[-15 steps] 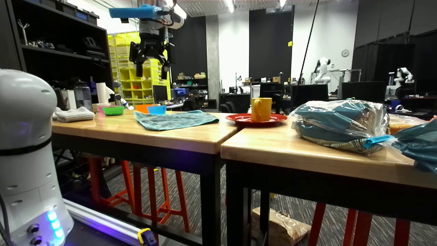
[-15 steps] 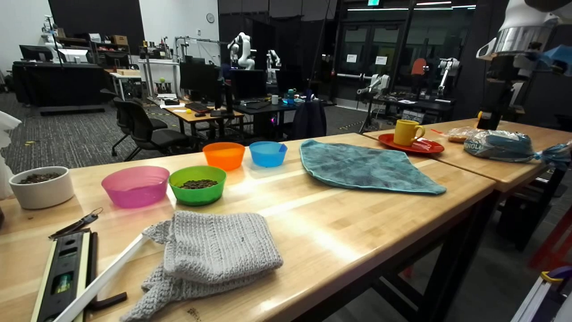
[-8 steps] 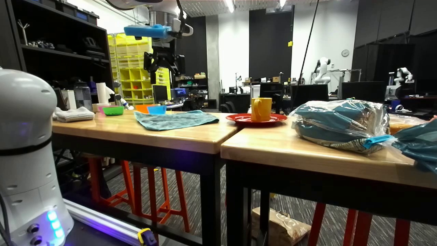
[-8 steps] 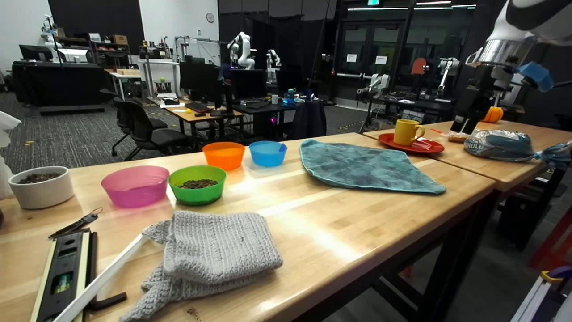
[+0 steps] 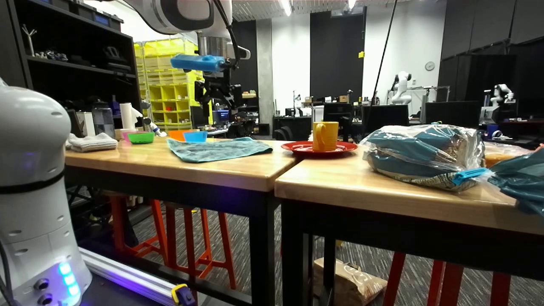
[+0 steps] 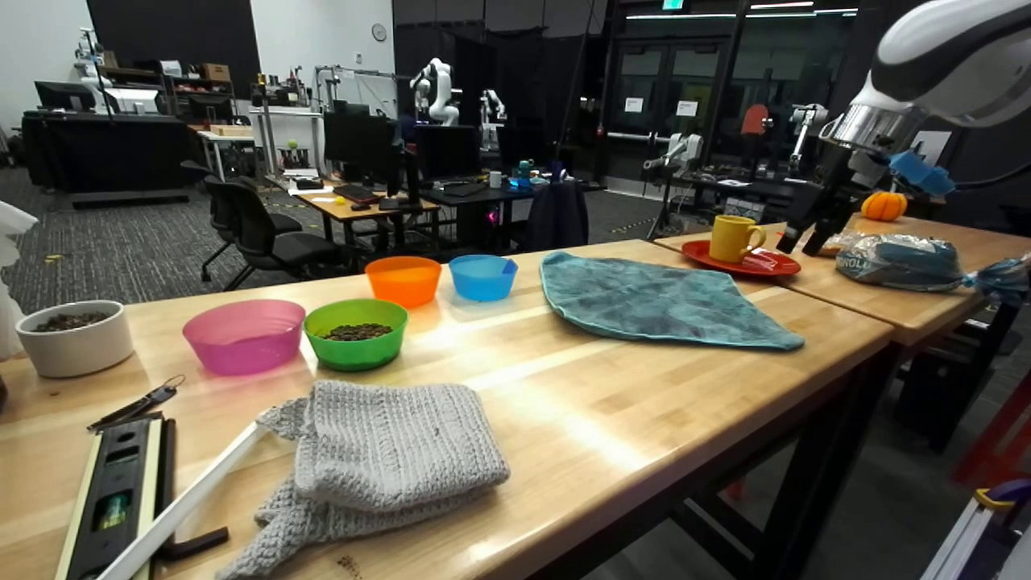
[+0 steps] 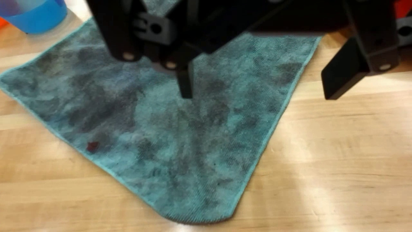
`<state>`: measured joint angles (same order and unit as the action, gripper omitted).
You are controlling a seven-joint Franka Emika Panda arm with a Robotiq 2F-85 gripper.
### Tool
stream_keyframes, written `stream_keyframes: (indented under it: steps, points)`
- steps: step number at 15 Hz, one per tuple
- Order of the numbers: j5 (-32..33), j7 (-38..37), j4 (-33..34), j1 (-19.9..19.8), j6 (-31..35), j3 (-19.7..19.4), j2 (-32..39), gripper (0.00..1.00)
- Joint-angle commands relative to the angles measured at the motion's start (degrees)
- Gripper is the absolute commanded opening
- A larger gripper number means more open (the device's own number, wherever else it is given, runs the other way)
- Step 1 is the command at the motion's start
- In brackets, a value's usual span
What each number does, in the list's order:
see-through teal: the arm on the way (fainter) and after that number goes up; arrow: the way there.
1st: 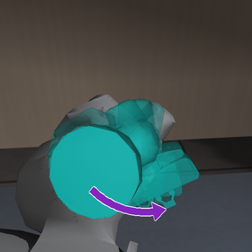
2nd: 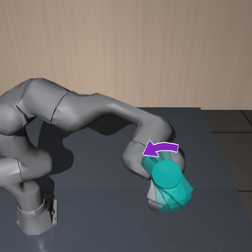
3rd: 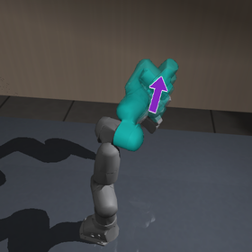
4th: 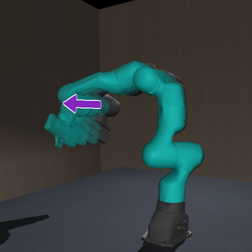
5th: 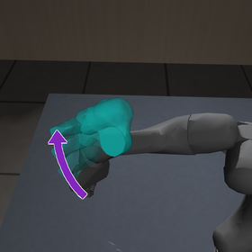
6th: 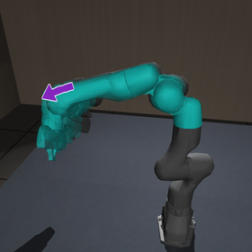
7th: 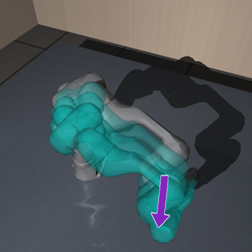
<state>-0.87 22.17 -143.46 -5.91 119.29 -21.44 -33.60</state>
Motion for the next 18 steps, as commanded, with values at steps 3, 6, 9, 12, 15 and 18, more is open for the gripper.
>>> stream_keyframes:
  steps: [3,6,9,12,15,18]
  points:
    - [-1.12,1.59,0.91,-0.51,6.99,0.47,6.22,1.0]
    - [-1.63,1.87,1.61,-0.37,9.89,0.33,9.28,1.0]
    - [-4.1,3.39,1.86,0.27,12.22,-0.14,11.54,1.0]
    - [-6.22,4.63,2.43,0.37,14.9,0.03,14.25,1.0]
    - [-7.92,5.67,3.66,0.31,16.68,0.11,16.81,1.0]
    - [-9.43,6.4,5.04,0.21,17.84,0.4,19.19,1.0]
